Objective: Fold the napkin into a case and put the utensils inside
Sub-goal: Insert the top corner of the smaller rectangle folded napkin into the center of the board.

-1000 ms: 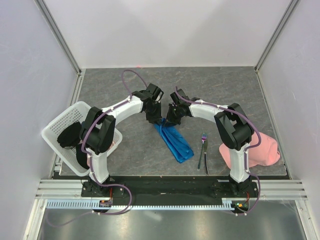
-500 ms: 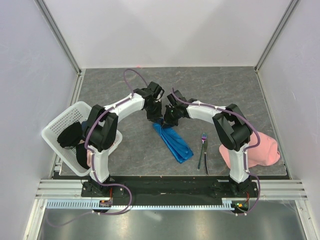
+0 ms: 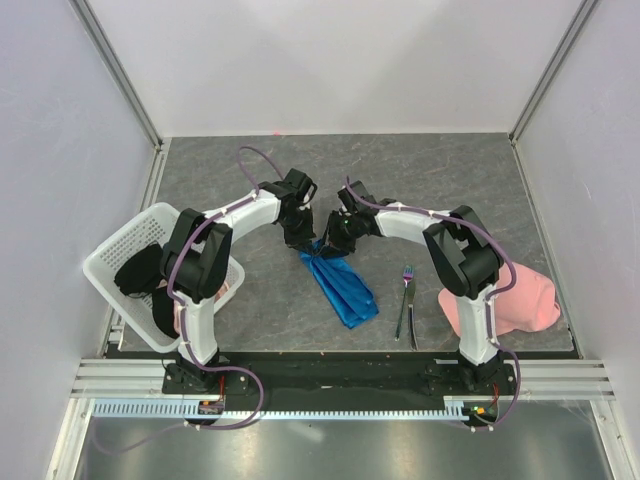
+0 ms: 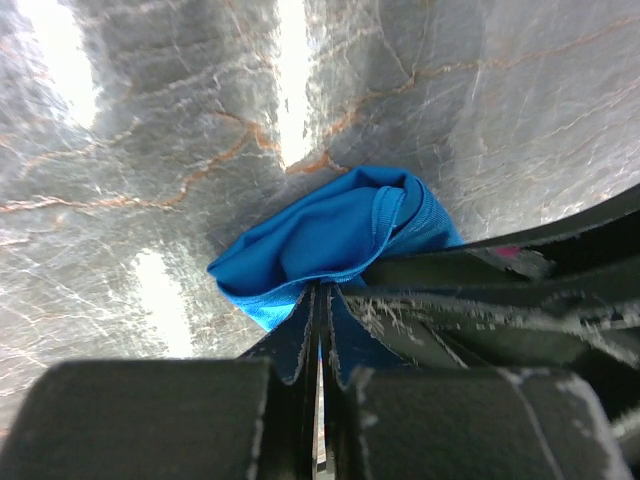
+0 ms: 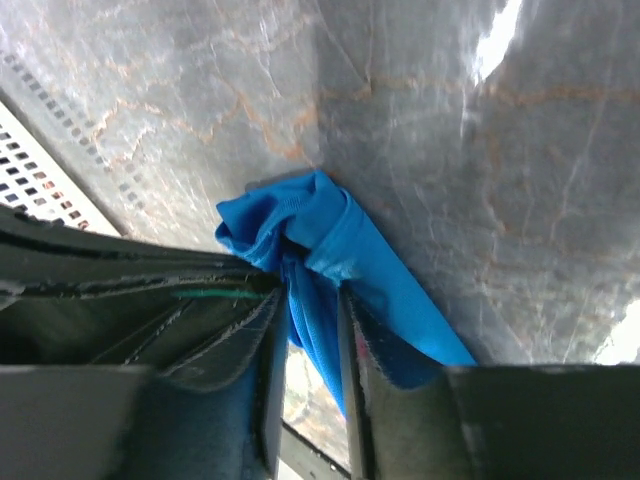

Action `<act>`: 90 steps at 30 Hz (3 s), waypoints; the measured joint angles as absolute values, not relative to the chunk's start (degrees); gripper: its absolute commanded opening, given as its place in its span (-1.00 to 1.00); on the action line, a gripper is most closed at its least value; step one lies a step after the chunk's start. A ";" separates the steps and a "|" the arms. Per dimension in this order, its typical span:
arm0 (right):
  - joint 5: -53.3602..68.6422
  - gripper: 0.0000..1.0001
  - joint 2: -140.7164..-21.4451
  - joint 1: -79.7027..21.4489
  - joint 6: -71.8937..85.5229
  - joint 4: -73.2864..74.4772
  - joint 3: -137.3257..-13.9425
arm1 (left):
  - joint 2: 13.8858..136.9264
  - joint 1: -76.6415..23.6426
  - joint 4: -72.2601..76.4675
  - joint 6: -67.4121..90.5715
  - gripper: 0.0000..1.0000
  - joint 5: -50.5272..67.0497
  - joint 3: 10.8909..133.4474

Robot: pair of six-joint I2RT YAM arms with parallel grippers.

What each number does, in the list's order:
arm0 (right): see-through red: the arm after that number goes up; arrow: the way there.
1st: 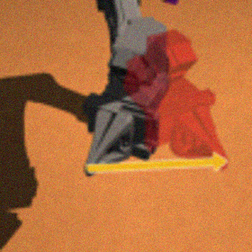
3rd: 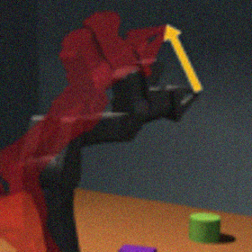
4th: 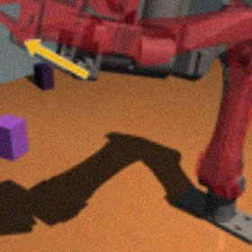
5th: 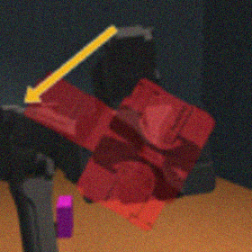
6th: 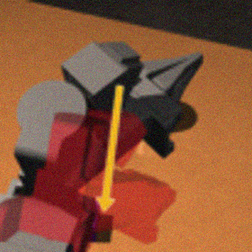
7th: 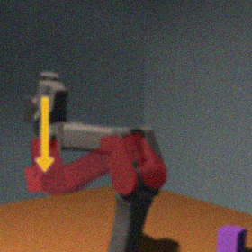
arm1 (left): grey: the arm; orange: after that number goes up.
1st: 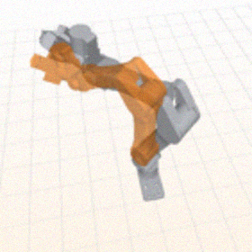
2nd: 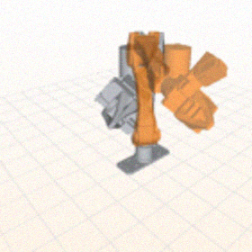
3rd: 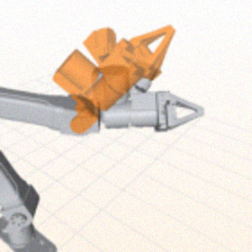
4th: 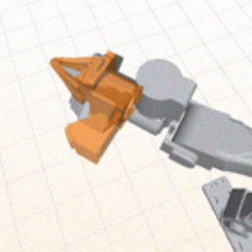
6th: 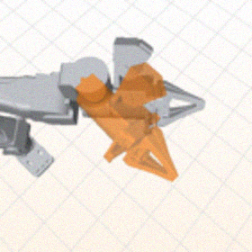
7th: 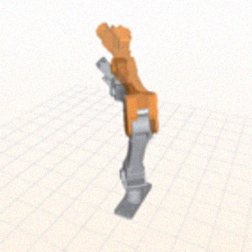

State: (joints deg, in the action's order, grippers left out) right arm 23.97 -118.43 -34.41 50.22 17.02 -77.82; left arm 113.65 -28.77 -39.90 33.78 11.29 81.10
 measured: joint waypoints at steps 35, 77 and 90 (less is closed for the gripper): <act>28.03 -1.00 -120.05 -35.27 51.86 10.63 -75.35 | 112.27 -28.93 -39.40 35.35 -0.96 14.94 81.01; 27.53 -0.89 -119.26 -33.21 49.74 15.20 -76.05 | 112.38 -28.84 -35.88 39.20 -0.96 16.95 78.04; 22.57 -0.20 -105.45 -31.22 41.34 27.77 -73.76 | 112.33 -29.71 -35.29 39.16 -0.86 17.19 75.09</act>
